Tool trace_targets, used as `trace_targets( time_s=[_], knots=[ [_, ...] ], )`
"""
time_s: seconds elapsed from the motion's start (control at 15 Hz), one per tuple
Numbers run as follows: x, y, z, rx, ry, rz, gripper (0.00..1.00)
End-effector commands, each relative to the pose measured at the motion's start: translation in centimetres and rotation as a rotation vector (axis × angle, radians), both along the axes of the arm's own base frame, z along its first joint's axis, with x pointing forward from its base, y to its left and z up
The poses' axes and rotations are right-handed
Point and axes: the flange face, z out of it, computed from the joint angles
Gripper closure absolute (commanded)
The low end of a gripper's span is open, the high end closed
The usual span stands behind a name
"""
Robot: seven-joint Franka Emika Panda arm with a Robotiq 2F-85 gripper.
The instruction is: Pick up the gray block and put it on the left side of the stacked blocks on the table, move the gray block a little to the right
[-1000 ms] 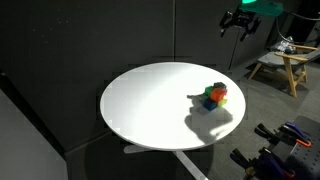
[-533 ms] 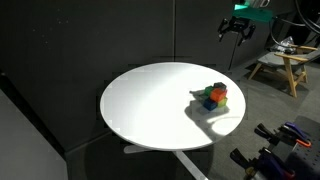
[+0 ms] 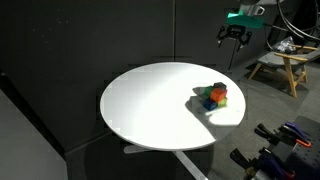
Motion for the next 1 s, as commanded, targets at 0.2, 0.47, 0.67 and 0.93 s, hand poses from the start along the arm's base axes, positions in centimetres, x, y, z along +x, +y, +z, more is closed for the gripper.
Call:
trace_targets(
  time_s=[0.2, 0.47, 0.67, 0.93],
  knots=[
    [0.9, -0.2, -0.3, 0.032, 0.064, -0.058, 0.0],
    [0.4, -0.1, -0.9, 0.019, 0.06, -0.03, 0.0],
    [0.4, 0.0, -1.1, 0.019, 0.064, -0.029, 0.0],
    [0.4, 0.0, -1.1, 0.019, 0.064, -0.029, 0.0]
  ],
)
